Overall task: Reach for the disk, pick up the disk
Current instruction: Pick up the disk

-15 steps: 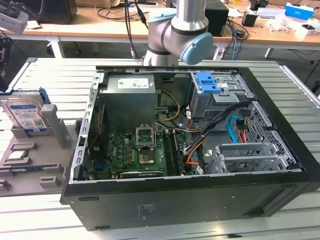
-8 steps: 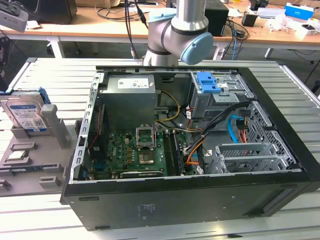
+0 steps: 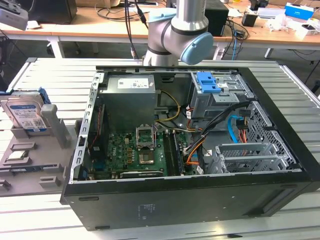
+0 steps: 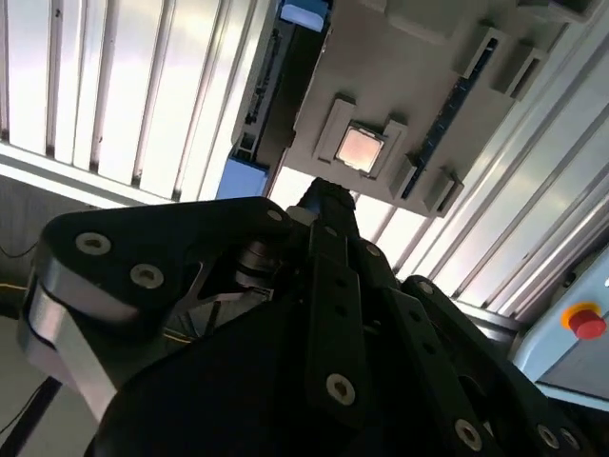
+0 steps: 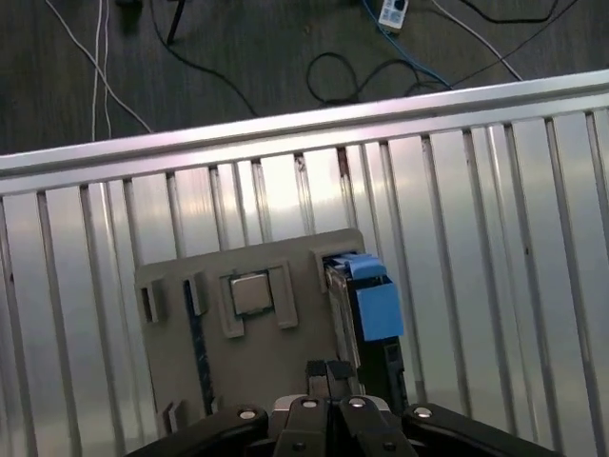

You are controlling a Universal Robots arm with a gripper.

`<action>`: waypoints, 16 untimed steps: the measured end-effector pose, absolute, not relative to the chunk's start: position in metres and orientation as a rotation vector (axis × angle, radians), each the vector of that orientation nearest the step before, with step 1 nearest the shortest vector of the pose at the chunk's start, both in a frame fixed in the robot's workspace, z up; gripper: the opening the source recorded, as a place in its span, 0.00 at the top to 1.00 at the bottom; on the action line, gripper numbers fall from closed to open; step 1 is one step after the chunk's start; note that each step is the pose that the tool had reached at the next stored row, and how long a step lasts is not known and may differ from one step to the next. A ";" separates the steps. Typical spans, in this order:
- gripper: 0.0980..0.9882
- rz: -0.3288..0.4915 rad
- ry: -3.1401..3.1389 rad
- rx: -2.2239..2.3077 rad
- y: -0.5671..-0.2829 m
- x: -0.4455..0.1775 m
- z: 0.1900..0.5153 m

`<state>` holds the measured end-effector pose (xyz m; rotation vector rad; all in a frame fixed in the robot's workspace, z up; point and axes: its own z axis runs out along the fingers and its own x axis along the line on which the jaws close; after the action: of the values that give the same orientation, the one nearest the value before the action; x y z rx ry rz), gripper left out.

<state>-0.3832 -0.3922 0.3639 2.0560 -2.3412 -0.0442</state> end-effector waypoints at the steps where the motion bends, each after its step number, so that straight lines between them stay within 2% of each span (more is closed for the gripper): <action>1: 0.99 -0.044 -2.313 2.087 -0.392 -0.383 0.364; 16: 0.98 -0.043 -2.224 2.181 -0.392 -0.383 0.364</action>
<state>-0.3832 -0.3922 0.3639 2.1806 -2.2238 -0.0425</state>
